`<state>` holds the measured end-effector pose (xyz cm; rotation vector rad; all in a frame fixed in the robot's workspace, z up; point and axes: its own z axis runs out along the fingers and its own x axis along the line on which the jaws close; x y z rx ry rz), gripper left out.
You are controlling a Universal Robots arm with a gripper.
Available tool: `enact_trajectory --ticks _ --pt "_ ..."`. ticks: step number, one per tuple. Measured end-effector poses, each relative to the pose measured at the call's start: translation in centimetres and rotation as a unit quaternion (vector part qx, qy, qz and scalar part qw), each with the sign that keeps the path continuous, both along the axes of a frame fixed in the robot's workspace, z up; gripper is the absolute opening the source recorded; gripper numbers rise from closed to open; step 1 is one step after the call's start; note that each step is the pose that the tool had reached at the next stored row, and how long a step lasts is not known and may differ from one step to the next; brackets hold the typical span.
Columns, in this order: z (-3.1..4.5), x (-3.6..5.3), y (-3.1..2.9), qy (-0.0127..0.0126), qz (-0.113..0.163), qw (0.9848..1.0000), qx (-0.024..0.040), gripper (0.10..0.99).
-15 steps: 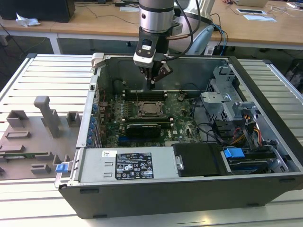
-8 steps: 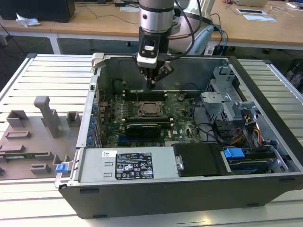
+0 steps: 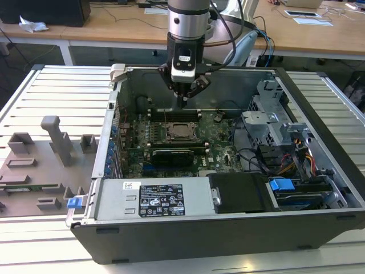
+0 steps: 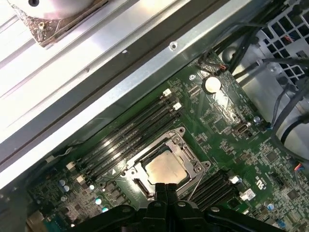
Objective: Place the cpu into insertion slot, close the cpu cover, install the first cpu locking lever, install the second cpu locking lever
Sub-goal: 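Install the first cpu locking lever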
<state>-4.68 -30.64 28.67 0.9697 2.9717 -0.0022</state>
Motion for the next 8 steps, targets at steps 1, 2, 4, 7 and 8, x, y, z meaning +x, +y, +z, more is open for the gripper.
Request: enact_trajectory --ticks 1,2,4,7,8 --pt "0.0 0.0 0.0 0.0 0.007 1.0 0.0 0.106" --pt "0.0 0.0 0.0 0.0 0.011 0.9999 -0.0001 0.106" --pt "0.0 0.0 0.0 0.0 0.02 0.9998 0.0 0.106" --pt "0.0 0.0 0.0 0.0 0.035 0.9994 0.0 0.106" --pt "0.0 0.0 0.0 0.0 0.039 0.9992 0.0 0.106"
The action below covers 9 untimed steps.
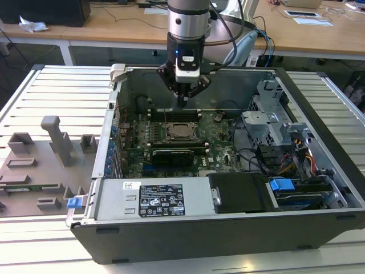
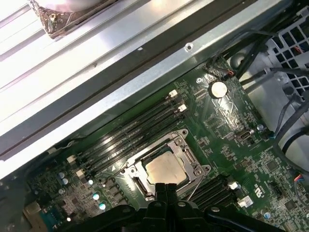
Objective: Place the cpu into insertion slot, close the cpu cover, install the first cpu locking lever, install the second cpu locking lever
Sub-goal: 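Install the first cpu locking lever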
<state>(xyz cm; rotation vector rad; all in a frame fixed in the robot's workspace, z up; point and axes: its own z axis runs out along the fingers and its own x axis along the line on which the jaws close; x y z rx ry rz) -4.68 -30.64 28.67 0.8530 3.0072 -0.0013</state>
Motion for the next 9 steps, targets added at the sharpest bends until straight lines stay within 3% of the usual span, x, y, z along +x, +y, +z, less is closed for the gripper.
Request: enact_trajectory --ticks 9 --pt "0.0 0.0 0.0 0.0 0.058 0.9983 0.0 0.106"
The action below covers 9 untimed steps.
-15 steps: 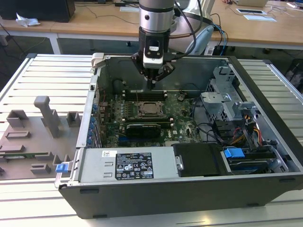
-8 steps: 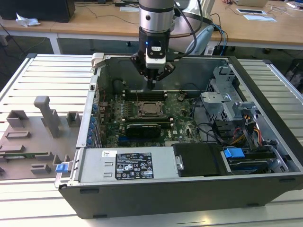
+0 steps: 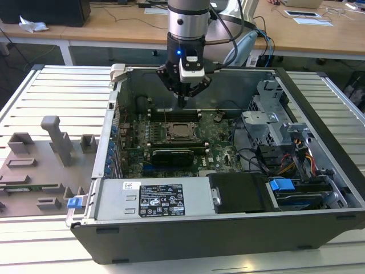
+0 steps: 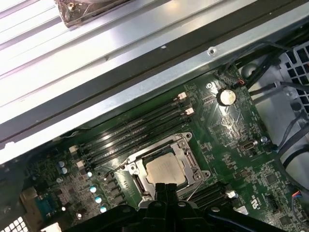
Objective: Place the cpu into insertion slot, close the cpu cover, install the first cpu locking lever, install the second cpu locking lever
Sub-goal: 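Install the first cpu locking lever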
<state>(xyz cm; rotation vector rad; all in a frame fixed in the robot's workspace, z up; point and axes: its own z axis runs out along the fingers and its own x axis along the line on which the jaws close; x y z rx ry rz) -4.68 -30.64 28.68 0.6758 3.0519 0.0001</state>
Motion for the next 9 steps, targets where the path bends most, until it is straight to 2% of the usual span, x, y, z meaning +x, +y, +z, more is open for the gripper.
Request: enact_trajectory --ticks 4,9 --pt "0.0 0.0 0.0 0.0 0.031 0.9995 0.0 0.106" --pt "0.0 0.0 0.0 0.0 0.081 0.9967 0.0 0.106"
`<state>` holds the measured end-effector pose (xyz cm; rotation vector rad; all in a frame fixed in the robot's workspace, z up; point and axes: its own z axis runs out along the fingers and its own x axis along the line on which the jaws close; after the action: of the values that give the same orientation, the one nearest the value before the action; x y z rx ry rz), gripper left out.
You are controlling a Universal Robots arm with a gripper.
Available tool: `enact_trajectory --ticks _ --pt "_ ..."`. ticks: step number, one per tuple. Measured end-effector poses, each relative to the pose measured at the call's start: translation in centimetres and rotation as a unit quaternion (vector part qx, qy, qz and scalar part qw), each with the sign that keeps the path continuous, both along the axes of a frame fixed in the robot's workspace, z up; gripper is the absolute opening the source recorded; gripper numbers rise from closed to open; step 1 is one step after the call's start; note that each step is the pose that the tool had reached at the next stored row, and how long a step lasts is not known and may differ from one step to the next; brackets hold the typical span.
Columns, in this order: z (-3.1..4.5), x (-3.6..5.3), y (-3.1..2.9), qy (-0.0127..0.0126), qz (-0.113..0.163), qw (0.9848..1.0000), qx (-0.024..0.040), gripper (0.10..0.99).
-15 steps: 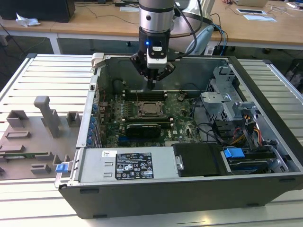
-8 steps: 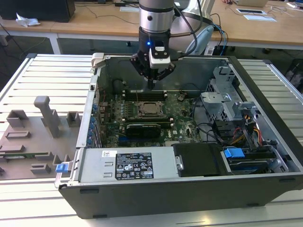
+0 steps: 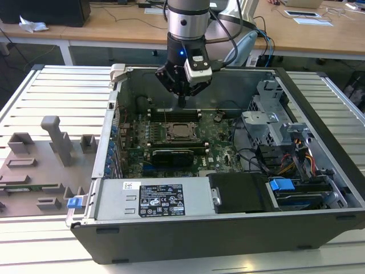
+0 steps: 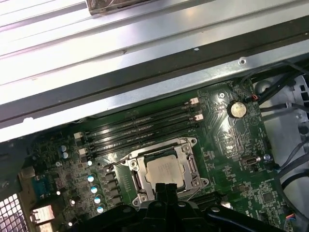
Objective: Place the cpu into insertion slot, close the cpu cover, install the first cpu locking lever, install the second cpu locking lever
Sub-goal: 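Install the first cpu locking lever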
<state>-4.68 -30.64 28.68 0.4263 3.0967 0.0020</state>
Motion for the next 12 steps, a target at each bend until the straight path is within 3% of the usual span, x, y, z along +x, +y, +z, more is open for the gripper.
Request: enact_trajectory --ticks 7,12 --pt "0.0 0.0 0.0 0.0 0.049 0.9988 0.0 0.106" --pt "0.0 0.0 0.0 0.0 0.08 0.9968 0.0 0.106"
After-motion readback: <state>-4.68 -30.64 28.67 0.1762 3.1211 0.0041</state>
